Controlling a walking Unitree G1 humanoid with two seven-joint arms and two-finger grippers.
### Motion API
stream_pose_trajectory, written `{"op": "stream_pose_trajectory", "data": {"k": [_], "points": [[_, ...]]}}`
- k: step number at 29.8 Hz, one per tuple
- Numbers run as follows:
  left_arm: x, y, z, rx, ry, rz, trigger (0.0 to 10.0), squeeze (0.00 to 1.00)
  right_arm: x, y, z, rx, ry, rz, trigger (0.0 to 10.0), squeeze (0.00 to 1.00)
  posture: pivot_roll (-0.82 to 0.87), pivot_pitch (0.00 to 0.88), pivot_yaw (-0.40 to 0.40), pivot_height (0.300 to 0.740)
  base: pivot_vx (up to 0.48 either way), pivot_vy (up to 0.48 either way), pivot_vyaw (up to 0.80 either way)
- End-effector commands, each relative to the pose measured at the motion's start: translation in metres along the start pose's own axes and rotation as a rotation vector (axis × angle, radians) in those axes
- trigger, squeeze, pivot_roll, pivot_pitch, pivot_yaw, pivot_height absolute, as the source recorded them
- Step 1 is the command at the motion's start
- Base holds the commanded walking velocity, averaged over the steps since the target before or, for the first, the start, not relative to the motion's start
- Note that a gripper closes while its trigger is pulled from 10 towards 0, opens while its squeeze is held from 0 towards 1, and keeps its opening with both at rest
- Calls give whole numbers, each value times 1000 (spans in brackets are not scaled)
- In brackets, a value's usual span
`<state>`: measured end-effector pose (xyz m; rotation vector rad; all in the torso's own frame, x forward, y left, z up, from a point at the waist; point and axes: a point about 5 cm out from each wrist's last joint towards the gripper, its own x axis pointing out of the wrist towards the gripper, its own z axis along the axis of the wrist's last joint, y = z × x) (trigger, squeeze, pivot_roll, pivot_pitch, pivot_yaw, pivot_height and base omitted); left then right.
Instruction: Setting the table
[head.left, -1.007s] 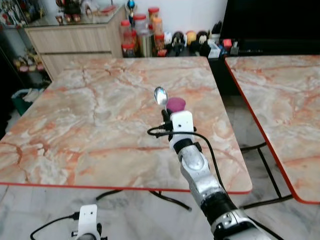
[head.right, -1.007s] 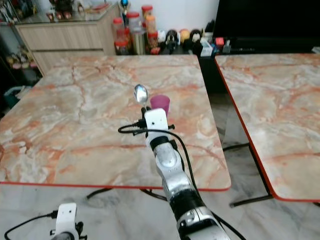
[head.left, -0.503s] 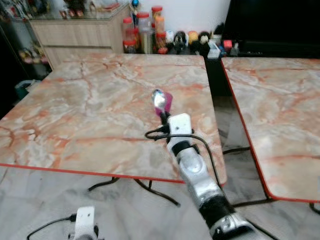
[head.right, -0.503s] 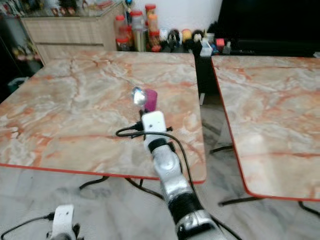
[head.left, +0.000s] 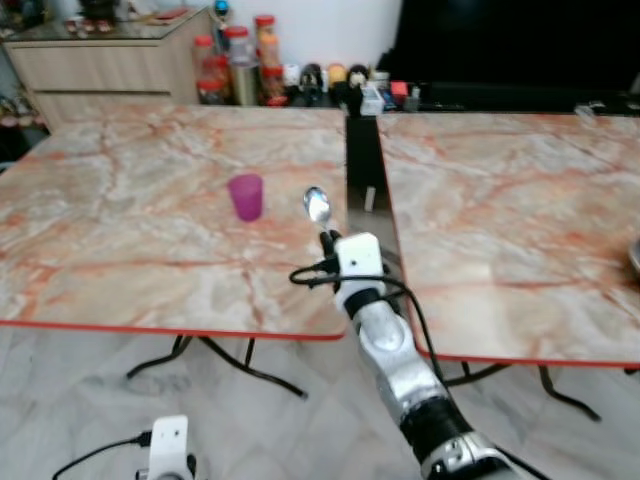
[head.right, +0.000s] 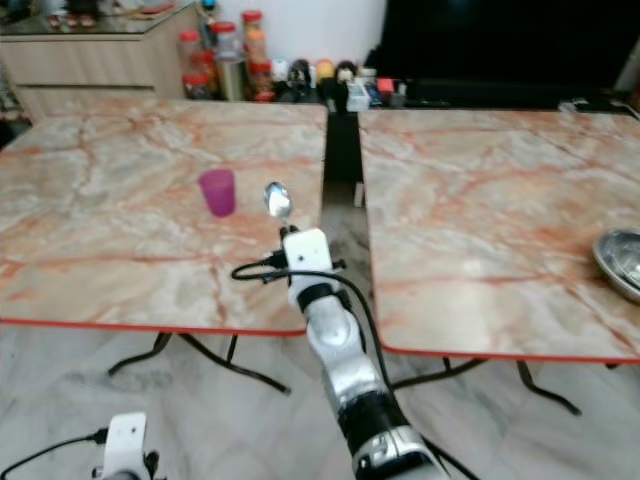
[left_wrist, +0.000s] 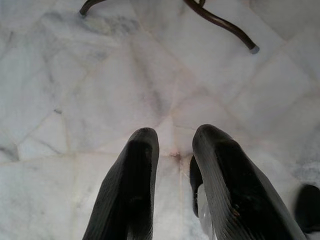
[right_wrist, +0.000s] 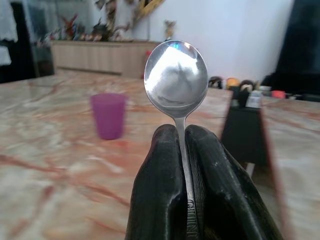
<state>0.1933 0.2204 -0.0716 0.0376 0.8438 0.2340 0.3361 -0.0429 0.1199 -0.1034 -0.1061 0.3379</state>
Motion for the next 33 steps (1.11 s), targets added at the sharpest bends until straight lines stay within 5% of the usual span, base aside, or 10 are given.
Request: {"op": "stream_pose_trajectory", "data": {"k": [1, 33], "points": [[0, -5, -1, -12, 4, -6, 10000, 0, 0, -9, 1, -1, 2, -28, 10000, 0, -7, 0, 39, 740, 0, -435, 0], [0, -5, -1, -18, 6, -7, 10000, 0, -3, -17, 0, -2, 12, -67, 10000, 0, -15, 0, 45, 740, 30, -417, 0]]}}
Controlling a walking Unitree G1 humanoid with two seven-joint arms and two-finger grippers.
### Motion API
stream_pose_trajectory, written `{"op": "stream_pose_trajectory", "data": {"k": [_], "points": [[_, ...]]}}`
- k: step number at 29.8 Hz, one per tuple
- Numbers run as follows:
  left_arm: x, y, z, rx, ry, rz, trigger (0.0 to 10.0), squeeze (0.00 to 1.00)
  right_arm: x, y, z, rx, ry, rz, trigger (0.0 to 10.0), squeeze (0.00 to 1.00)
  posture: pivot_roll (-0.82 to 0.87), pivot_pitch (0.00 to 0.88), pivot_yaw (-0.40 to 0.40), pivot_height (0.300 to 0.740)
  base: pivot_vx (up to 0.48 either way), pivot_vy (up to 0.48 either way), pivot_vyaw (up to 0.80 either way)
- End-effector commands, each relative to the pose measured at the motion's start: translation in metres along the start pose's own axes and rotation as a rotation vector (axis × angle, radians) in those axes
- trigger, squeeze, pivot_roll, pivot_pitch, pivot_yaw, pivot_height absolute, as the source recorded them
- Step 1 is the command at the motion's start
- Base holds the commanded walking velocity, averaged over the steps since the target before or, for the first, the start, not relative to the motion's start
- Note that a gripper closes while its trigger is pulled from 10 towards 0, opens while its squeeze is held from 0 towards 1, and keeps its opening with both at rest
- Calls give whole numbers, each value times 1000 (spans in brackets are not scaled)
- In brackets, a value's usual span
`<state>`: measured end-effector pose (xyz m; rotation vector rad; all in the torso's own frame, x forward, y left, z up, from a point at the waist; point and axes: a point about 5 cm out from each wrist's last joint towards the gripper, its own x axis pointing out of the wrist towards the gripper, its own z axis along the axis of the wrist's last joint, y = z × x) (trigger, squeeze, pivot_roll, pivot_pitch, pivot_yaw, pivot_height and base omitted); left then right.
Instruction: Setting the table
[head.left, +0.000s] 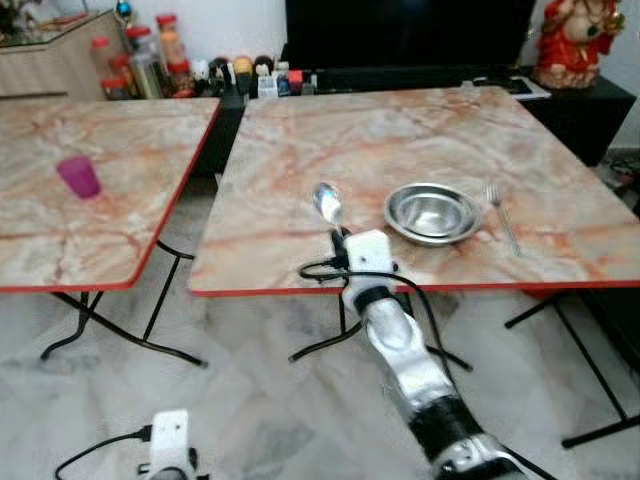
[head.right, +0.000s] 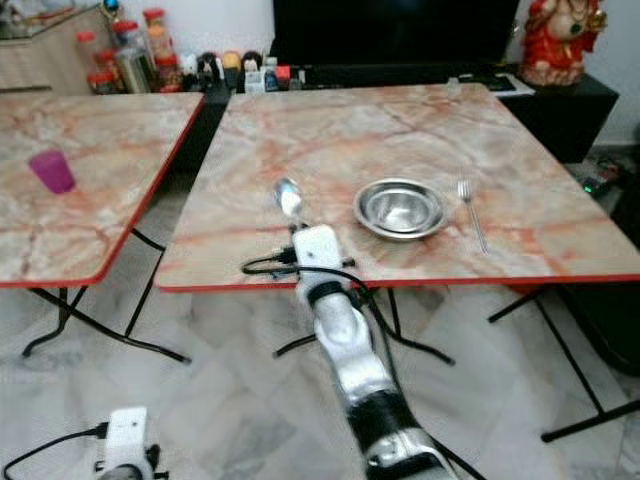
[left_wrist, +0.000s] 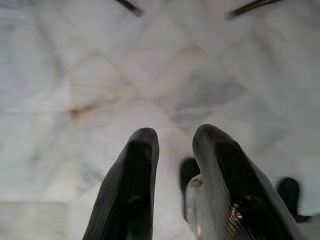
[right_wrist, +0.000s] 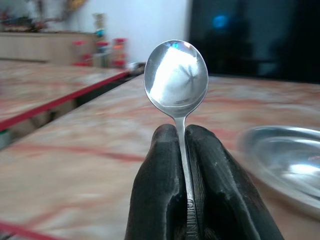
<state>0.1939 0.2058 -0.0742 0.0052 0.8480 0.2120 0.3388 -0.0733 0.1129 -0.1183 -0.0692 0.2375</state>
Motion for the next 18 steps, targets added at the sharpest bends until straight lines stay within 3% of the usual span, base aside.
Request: {"op": "stream_pose_trajectory", "data": {"k": [1, 18], "points": [[0, 9, 1, 1, 0, 26, 10000, 0, 4, 12, 10, 12, -32, 30, 10000, 0, -15, 0, 45, 740, 0, -416, 0], [0, 5, 2, 0, -6, 14, 10000, 0, 1, 2, 7, 13, -20, -2, 10000, 0, -22, 0, 40, 740, 42, -415, 0]]}}
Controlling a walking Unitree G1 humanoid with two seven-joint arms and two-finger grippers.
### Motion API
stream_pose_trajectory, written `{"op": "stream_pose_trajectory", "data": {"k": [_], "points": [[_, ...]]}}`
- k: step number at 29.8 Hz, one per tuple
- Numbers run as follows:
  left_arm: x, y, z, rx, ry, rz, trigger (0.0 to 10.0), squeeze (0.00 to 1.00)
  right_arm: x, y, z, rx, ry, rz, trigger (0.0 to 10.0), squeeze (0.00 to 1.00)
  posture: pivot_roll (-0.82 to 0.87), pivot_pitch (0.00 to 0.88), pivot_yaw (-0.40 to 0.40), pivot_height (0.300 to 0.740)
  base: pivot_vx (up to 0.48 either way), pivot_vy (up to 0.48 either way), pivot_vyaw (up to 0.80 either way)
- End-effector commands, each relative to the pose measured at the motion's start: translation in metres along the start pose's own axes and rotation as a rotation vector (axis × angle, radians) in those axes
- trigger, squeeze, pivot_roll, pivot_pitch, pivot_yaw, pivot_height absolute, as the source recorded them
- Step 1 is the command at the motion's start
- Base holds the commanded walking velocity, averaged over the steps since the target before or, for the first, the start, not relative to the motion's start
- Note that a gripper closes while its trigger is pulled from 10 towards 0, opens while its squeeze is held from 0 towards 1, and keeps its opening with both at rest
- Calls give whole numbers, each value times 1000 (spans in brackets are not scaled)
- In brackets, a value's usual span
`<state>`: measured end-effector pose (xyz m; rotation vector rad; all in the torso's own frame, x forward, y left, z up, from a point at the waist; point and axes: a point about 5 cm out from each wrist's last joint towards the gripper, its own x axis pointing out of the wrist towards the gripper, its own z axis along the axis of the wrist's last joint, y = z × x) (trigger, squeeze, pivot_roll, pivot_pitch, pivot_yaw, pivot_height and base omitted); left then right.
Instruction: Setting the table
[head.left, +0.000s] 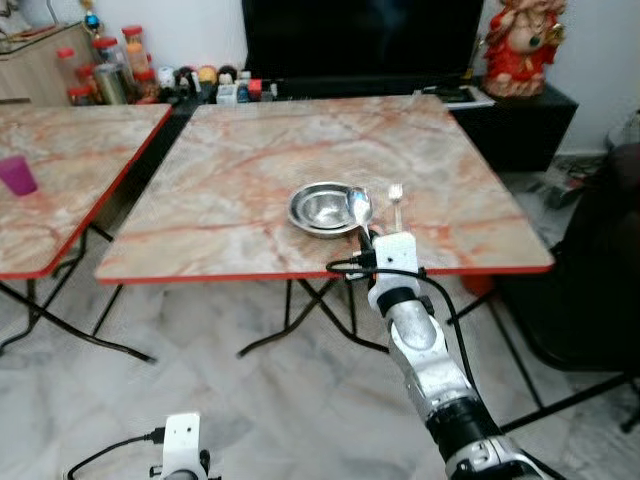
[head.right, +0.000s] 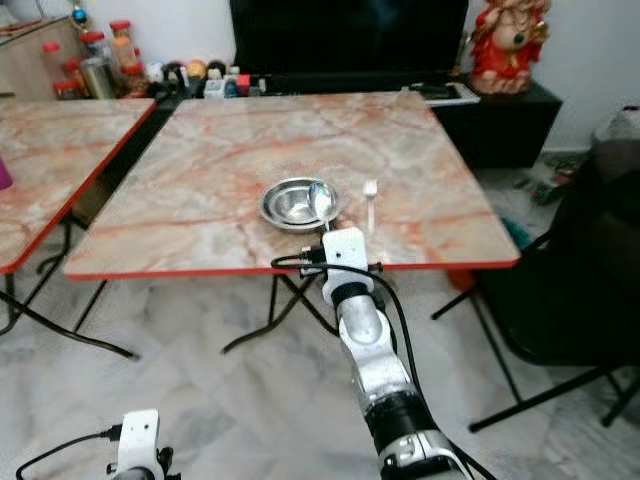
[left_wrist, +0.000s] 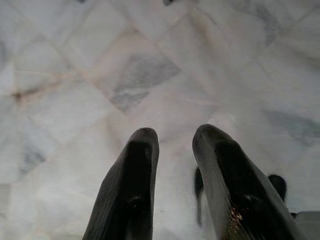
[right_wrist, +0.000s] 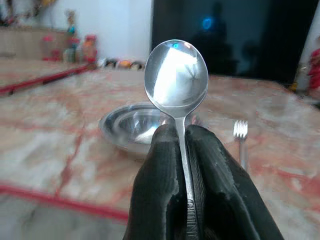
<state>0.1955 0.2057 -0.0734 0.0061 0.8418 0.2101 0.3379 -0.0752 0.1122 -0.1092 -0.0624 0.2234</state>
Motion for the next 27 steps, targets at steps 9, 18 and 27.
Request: {"op": "stream_pose_trajectory", "data": {"k": [9, 18, 27], "points": [[0, 2, 0, -14, 9, -14, 10000, 0, 2, 5, 7, 10, -20, 8, 10000, 0, -21, 0, 40, 740, 80, -122, 0], [0, 2, 1, -40, -3, -9, 10000, 0, 2, 5, 6, 16, -17, 4, 10000, 0, -22, 0, 39, 740, 0, 0, 0], [1, 3, 2, -38, -5, -1, 10000, 0, 2, 3, 5, 36, -9, -10, 10000, 0, -21, 0, 35, 740, 268, 0, 0]]}}
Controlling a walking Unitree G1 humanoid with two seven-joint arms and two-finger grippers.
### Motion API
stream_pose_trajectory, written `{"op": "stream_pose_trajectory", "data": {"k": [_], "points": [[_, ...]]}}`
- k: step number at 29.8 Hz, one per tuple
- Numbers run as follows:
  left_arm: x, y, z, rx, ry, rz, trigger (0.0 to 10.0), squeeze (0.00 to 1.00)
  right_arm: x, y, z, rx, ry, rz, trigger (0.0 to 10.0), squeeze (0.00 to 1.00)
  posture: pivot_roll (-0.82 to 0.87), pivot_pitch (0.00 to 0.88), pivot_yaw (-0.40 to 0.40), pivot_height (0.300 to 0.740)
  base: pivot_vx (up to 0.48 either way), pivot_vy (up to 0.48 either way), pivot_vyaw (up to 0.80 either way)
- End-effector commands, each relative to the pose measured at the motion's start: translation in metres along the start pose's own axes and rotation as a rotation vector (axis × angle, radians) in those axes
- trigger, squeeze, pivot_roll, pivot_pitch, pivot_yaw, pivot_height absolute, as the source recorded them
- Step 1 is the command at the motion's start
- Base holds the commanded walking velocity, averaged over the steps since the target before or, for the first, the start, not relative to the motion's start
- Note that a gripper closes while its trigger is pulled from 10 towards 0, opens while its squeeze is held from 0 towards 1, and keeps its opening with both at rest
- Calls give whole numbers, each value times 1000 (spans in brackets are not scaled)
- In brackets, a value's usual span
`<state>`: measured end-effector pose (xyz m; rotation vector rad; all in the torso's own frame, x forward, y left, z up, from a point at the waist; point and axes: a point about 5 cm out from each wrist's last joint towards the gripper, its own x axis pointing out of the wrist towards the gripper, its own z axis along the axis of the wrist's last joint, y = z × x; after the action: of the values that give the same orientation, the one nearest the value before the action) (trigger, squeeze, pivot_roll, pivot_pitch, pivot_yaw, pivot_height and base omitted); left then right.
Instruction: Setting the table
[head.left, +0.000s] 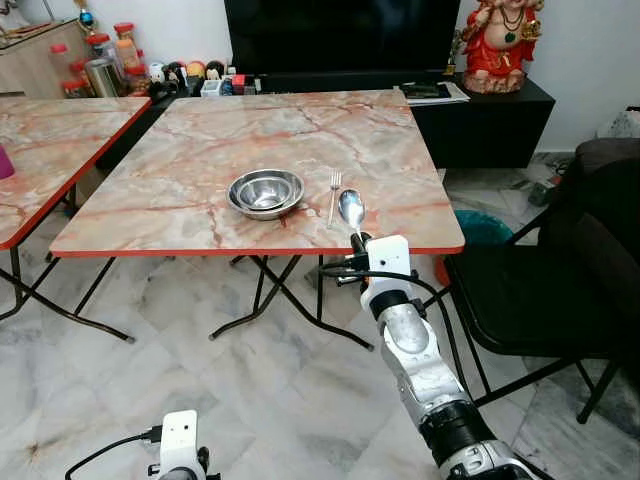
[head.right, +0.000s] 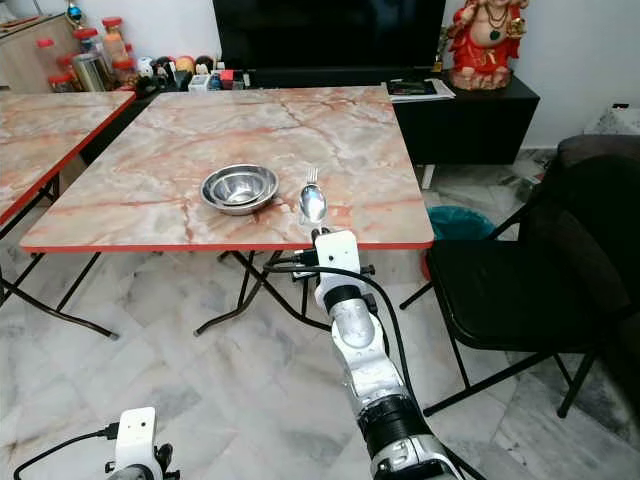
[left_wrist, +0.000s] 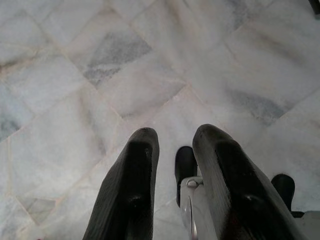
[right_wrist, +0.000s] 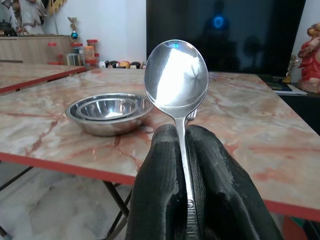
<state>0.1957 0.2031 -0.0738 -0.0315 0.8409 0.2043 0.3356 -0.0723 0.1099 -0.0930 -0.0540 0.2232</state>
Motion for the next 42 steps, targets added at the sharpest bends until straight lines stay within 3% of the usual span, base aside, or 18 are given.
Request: {"op": "stream_pose_trajectory", "data": {"k": [1, 42], "points": [[1, 5, 3, -7, -8, 18, 10000, 0, 4, -1, 7, 20, -14, -13, 10000, 0, -21, 0, 35, 740, 315, 0, 0], [1, 6, 4, -5, -11, 32, 10000, 0, 4, 2, 6, 0, -9, 13, 10000, 0, -22, 0, 32, 740, 321, 0, -25]]}}
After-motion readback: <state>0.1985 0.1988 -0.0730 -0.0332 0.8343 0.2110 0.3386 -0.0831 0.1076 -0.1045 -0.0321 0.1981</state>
